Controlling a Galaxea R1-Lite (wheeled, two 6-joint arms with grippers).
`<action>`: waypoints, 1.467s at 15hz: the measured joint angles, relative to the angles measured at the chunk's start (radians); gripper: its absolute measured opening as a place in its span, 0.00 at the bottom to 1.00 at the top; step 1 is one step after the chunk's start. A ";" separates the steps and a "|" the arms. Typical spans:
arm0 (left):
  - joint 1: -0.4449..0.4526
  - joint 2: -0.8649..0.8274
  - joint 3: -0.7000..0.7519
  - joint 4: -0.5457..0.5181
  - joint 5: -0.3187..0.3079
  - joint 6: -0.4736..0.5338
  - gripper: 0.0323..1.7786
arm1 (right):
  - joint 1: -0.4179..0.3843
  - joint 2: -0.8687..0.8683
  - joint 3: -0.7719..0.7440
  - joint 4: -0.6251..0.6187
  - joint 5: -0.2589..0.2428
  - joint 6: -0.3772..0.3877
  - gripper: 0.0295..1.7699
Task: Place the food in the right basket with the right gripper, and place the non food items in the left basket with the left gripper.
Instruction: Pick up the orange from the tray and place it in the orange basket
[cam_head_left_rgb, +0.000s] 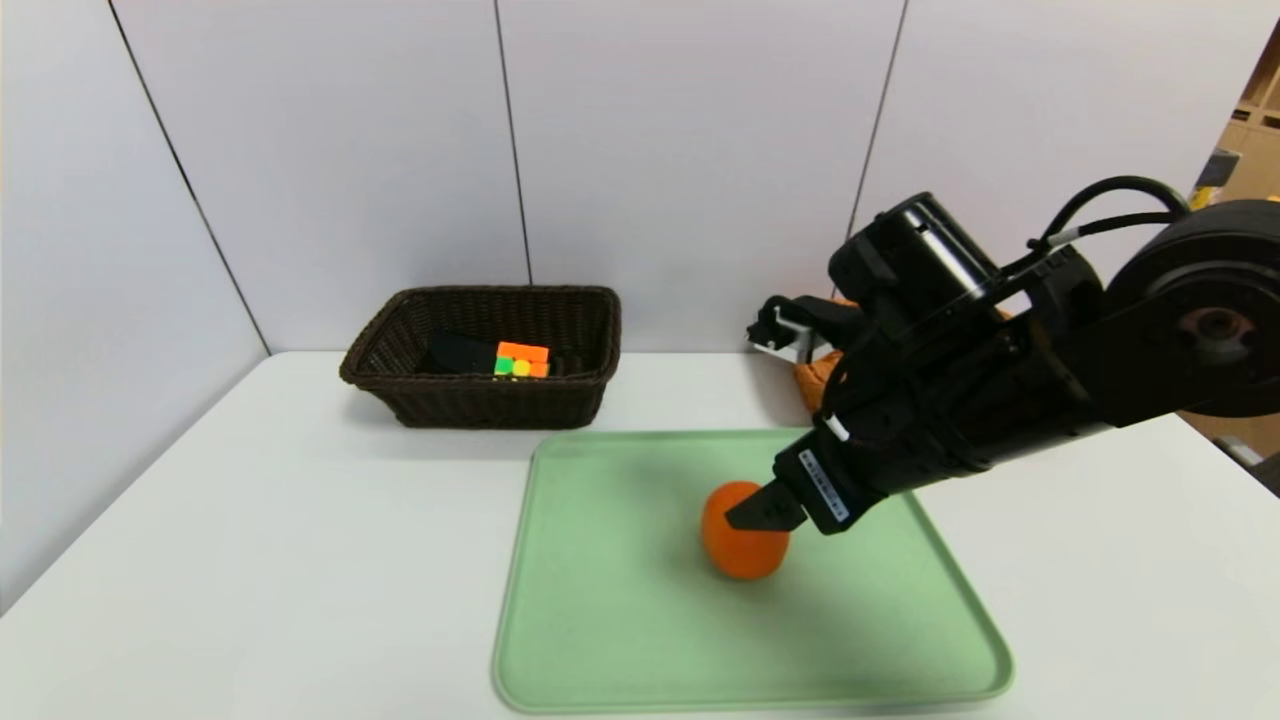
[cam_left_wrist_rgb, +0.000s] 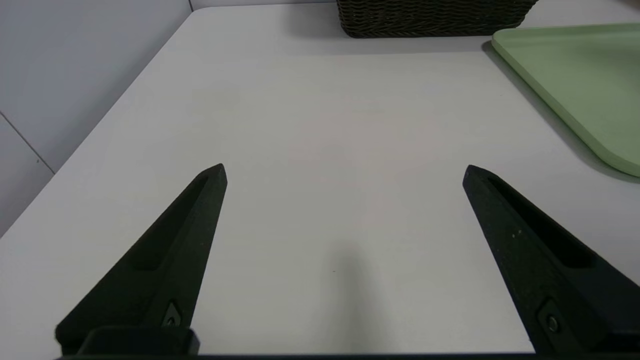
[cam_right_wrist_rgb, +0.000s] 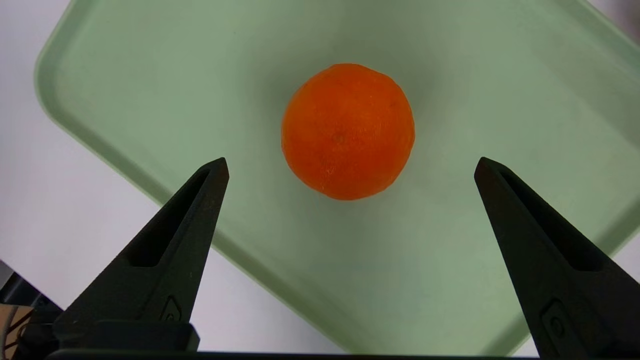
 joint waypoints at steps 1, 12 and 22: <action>0.000 0.000 0.000 0.000 0.000 0.000 0.95 | 0.002 0.023 -0.009 0.002 -0.001 -0.003 0.96; 0.000 0.000 0.000 0.000 0.000 0.000 0.95 | 0.009 0.189 -0.045 0.001 -0.043 0.001 0.96; 0.000 0.000 0.000 0.000 0.000 0.000 0.95 | 0.026 0.239 -0.063 0.001 -0.043 0.000 0.79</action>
